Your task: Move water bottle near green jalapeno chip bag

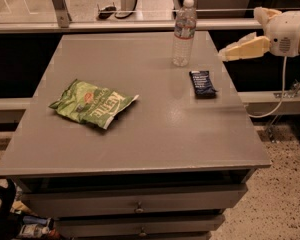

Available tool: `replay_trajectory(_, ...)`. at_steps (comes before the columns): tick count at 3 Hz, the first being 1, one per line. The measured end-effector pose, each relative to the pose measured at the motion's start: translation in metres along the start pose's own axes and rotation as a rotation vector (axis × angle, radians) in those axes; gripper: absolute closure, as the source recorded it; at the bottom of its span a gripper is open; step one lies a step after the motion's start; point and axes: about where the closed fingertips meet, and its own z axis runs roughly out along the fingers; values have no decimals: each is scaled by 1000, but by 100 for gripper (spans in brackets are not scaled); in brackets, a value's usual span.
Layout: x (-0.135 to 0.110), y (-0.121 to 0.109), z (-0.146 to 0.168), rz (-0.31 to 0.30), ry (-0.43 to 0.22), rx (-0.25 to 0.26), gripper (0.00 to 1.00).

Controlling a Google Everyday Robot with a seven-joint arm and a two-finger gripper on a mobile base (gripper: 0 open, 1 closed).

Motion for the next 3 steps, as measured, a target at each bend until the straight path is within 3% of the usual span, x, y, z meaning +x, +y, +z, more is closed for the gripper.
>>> replay_trajectory(2,0,-9,11,15,-13,-4,0)
replay_trajectory(3,2,-34,39,45,-37,-14,0)
